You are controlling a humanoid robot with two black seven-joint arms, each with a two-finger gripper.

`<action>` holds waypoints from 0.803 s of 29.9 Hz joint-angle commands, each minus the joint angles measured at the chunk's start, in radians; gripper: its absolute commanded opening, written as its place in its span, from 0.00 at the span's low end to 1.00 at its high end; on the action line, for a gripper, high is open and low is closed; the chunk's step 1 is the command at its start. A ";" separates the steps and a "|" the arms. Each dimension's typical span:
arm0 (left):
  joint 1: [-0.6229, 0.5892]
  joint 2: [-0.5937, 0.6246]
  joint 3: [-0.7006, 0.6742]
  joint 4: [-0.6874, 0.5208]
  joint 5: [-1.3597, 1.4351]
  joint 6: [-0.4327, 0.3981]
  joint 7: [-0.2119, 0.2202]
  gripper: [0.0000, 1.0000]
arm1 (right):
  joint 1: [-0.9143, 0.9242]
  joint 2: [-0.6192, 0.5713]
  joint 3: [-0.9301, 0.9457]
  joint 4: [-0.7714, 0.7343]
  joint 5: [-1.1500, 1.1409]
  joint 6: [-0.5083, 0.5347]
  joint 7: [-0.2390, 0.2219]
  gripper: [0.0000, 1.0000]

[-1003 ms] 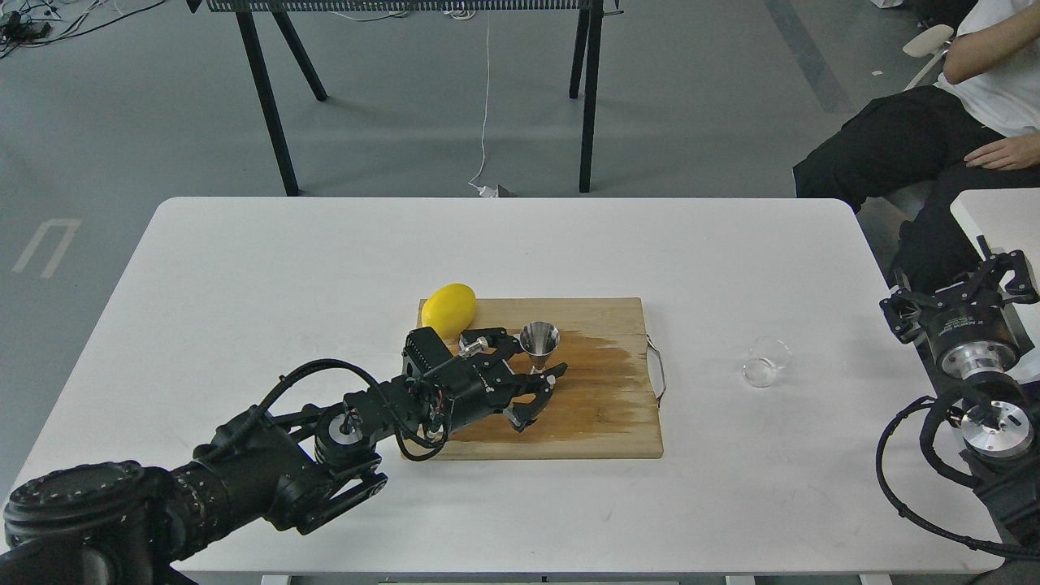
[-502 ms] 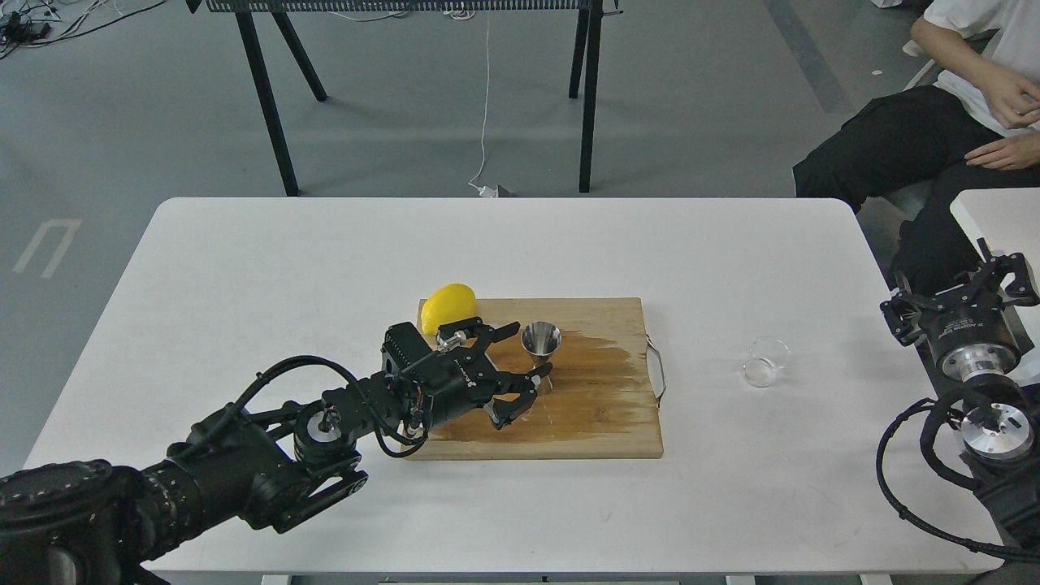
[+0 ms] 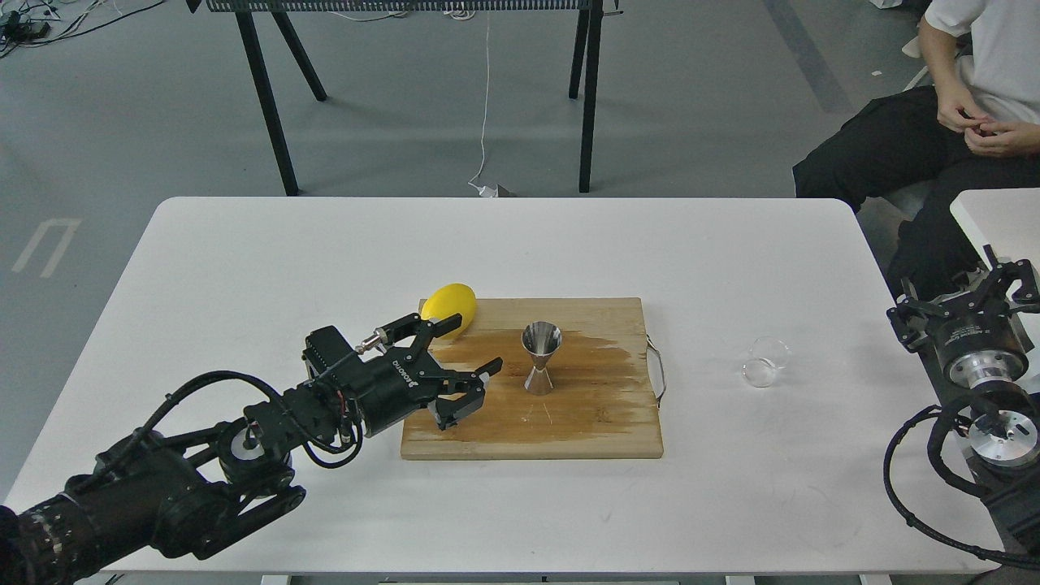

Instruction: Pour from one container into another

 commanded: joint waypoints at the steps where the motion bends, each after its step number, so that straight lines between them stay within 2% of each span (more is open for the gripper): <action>1: 0.008 0.091 -0.012 -0.125 -0.187 -0.006 -0.010 0.89 | 0.004 -0.028 0.003 0.000 0.000 0.000 0.000 1.00; 7: 0.000 0.140 -0.081 -0.166 -0.517 -0.029 -0.105 0.89 | 0.010 -0.058 0.003 0.006 0.002 0.000 -0.005 1.00; 10: -0.004 0.132 -0.172 -0.171 -0.727 -0.076 -0.118 0.92 | -0.002 -0.063 0.005 0.015 0.003 0.000 -0.006 1.00; 12: -0.004 0.126 -0.245 -0.173 -0.889 -0.172 -0.118 0.97 | -0.006 -0.069 0.008 0.019 0.009 0.000 -0.008 1.00; 16: -0.003 0.121 -0.432 -0.154 -1.295 -0.450 -0.113 1.00 | -0.036 -0.091 0.018 0.046 0.017 0.000 -0.009 1.00; 19: -0.003 0.118 -0.532 -0.111 -1.515 -0.555 -0.112 1.00 | -0.094 -0.141 0.054 0.147 0.026 0.000 -0.012 1.00; 22: -0.017 0.094 -0.563 -0.061 -1.655 -0.615 -0.118 1.00 | -0.177 -0.209 0.081 0.337 0.087 0.000 -0.015 1.00; 24: -0.037 0.056 -0.566 -0.010 -1.729 -0.653 -0.119 1.00 | -0.216 -0.252 0.083 0.467 0.210 0.000 -0.019 1.00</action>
